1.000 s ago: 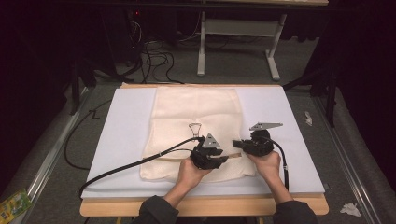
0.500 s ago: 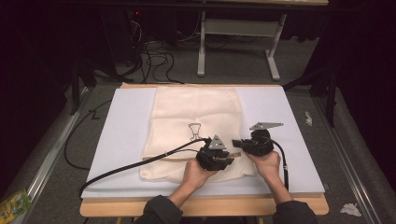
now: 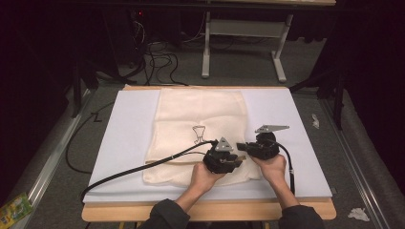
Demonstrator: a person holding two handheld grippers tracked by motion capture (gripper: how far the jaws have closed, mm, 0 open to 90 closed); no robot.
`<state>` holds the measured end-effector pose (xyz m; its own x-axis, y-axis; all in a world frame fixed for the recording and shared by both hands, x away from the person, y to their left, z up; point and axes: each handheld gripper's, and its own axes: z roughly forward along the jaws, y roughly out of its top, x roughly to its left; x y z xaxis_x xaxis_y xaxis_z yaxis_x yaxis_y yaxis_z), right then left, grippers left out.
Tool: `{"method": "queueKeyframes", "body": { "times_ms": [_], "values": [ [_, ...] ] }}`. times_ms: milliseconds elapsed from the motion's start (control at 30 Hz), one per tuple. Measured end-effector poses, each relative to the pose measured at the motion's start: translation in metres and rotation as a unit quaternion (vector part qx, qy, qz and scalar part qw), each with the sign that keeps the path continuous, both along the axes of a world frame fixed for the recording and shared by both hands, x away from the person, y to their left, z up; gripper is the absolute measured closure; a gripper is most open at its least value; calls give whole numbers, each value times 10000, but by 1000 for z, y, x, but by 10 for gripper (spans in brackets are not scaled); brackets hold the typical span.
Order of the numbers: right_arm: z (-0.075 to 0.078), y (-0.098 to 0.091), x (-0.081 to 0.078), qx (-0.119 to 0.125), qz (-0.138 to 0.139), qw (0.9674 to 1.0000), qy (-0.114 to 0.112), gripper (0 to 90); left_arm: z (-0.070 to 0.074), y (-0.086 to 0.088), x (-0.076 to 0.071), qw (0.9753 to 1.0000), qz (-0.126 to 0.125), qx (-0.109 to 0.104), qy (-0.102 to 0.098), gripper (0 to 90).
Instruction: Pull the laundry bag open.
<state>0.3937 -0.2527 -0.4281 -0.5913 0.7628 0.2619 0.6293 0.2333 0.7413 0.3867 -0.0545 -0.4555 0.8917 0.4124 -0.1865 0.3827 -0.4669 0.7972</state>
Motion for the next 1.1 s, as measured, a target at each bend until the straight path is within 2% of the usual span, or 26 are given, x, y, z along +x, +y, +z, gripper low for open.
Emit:
{"method": "queueKeyframes", "body": {
  "times_ms": [100,267,700,1100],
  "values": [
    [0,0,0,7,-2,10000,5,880,-1,-2,0,10000,2,-88,39,677],
    [1,1,0,16,17,10000,13,880,-1,-2,1,9999,-12,-115,66,688],
    [2,2,0,22,32,10000,20,880,-1,-2,-2,9996,-164,-230,78,781],
    [2,1,0,10,55,10000,20,879,0,-1,-1,9997,-144,-192,93,864]
  ]
}}
